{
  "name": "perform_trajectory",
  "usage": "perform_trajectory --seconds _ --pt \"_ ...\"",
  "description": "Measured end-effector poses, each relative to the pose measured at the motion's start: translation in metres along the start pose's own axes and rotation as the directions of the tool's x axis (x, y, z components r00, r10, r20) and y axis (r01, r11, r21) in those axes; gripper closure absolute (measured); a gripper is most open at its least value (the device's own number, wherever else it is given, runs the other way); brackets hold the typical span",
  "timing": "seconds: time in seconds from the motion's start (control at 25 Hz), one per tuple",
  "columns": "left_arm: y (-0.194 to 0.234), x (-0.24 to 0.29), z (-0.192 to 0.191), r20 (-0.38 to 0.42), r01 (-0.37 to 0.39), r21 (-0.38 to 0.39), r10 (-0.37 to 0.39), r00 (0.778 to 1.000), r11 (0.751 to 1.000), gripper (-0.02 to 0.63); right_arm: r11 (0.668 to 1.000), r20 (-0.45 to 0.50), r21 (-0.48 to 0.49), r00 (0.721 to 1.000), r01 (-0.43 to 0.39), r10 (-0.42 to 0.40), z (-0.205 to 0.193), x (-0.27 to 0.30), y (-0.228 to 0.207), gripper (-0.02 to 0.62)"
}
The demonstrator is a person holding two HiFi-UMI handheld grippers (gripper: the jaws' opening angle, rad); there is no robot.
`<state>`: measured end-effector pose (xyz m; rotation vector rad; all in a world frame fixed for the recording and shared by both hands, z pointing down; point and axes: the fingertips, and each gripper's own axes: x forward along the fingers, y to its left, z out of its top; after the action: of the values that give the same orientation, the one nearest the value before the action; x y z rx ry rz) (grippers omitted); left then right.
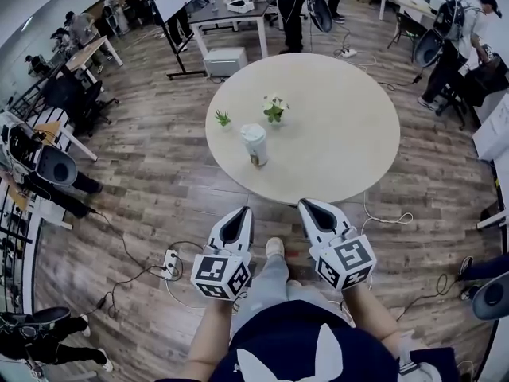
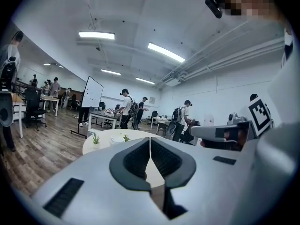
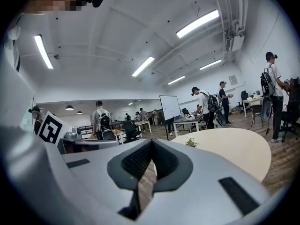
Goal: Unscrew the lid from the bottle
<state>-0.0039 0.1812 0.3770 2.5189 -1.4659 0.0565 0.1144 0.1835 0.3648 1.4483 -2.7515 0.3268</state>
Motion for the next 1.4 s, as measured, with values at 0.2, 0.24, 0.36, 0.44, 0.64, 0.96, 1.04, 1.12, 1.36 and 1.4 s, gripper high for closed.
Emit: perform_trajectory --seconds 0.2,0.24,0.36,0.44,0.64,0.96,1.04,1.12,1.36,1.4 --pt "0.011 0.031 0.006 -0.004 0.038 0.025 -0.038 0.999 0.999 0.58 1.0 -0.002 -0.019 1.0 0.01 -0.01 0.011 0.027 -0.019 0.592" --pt "0.014 0.037 0.007 -0.006 0.053 0.033 -0.053 0.999 0.998 0.58 1.0 -0.002 -0.024 1.0 0.012 -0.012 0.013 0.033 -0.023 0.591" --pt "0.022 0.055 0.011 -0.013 0.094 0.042 -0.094 0.995 0.995 0.448 0.999 -0.006 -0.031 1.0 0.009 -0.009 0.018 0.05 -0.032 0.588" --pt "0.031 0.065 0.013 -0.02 0.1 0.058 -0.099 0.995 0.993 0.386 1.0 -0.014 -0.019 1.0 -0.006 0.006 0.02 0.064 -0.038 0.503" --pt "0.058 0.087 0.015 -0.042 0.108 0.077 -0.105 0.994 0.991 0.314 0.999 -0.054 -0.004 0.998 -0.043 0.043 0.023 0.096 -0.046 0.374" --pt "0.099 0.115 0.008 -0.109 0.094 0.076 -0.085 0.99 0.993 0.303 0.997 -0.155 0.035 0.985 -0.07 0.075 0.011 0.139 -0.063 0.311" --pt "0.112 0.12 0.005 -0.12 0.086 0.075 -0.077 0.99 0.993 0.303 0.997 -0.172 0.04 0.982 -0.073 0.079 0.009 0.151 -0.066 0.311" --pt "0.127 0.125 0.003 -0.125 0.076 0.067 -0.067 0.99 0.995 0.304 0.996 -0.19 0.036 0.978 -0.078 0.083 0.007 0.165 -0.067 0.31" --pt "0.162 0.142 -0.008 -0.153 0.069 0.047 -0.061 0.986 0.997 0.304 0.994 -0.266 0.034 0.958 -0.101 0.106 -0.007 0.203 -0.071 0.284" --pt "0.166 0.144 -0.01 -0.159 0.072 0.047 -0.063 0.985 0.996 0.304 0.994 -0.277 0.033 0.955 -0.101 0.107 -0.01 0.207 -0.072 0.28"
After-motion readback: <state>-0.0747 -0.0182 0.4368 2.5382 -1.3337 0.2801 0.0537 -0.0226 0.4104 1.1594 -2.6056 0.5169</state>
